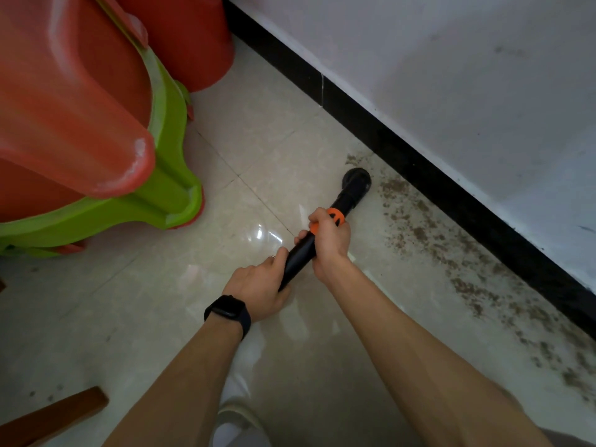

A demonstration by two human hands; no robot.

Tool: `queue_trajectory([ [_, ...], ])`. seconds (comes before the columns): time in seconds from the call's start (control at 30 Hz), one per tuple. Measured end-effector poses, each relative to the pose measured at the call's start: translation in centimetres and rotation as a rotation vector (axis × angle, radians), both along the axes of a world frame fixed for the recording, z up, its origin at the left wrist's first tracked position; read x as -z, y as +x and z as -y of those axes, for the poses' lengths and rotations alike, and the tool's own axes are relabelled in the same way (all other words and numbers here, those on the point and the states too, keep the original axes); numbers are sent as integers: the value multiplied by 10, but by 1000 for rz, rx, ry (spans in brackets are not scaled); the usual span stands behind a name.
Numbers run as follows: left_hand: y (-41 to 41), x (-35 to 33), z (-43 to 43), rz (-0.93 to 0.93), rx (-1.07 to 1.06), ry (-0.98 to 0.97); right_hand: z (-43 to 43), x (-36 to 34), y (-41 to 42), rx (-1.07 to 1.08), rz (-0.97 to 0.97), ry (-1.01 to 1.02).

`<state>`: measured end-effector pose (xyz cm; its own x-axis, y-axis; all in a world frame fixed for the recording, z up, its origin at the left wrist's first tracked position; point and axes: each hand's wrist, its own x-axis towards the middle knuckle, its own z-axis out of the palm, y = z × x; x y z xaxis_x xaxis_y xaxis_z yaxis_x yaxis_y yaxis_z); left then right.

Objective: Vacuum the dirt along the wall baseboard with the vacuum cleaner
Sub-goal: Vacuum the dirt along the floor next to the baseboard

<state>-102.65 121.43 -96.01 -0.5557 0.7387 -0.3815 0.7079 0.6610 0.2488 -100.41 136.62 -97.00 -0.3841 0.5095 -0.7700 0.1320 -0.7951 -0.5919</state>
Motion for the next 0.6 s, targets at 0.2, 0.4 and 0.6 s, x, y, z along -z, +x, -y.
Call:
queue_trajectory([
  [0.2,9,6,-3,29,21,-2,-3,8,13,21,-4,12],
  [0.4,-3,1,1,23,-107,14,1,1,-19,-103,-24,26],
  [0.6,-9,-3,-4,3,-132,11,-3,-2,-27,-137,-37,23],
])
